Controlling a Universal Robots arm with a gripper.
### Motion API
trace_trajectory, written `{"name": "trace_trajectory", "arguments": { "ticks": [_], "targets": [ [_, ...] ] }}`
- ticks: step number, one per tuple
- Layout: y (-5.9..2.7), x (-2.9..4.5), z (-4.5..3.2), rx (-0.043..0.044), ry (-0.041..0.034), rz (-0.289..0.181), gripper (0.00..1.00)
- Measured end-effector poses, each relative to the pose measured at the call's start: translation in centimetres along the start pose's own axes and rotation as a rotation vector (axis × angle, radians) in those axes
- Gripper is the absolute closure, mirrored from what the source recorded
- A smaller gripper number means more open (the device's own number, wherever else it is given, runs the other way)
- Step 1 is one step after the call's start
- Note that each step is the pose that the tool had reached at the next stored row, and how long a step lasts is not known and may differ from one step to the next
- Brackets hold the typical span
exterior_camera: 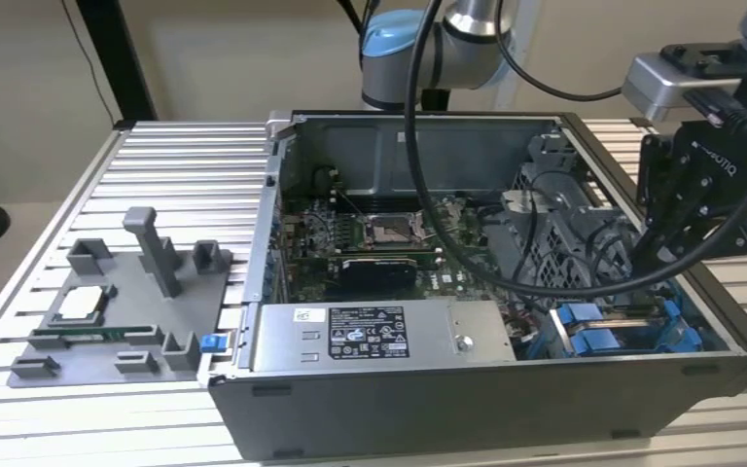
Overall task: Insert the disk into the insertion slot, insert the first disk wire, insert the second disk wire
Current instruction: 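Insert the second disk wire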
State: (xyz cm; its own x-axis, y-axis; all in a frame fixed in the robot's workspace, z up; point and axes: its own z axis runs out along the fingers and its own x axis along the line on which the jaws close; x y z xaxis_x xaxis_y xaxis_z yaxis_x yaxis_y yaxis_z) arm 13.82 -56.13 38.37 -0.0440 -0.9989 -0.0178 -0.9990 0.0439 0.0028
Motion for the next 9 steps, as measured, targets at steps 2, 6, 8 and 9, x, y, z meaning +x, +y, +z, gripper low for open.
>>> {"name": "trace_trajectory", "arguments": {
  "ticks": [2, 6, 8, 9],
  "targets": [
    [0.0, 0.0, 0.16, 0.0, 0.0001, 0.0, 1.0],
    [0.0, 0.01, 0.48, 0.0, 0.0, 0.0, 1.0],
    [0.0, 0.01, 0.62, 0.0, 0.0, 0.0, 1.0],
    [0.01, 0.01, 0.68, 0.0, 0.0001, 0.0, 1.0]
  ]
}}
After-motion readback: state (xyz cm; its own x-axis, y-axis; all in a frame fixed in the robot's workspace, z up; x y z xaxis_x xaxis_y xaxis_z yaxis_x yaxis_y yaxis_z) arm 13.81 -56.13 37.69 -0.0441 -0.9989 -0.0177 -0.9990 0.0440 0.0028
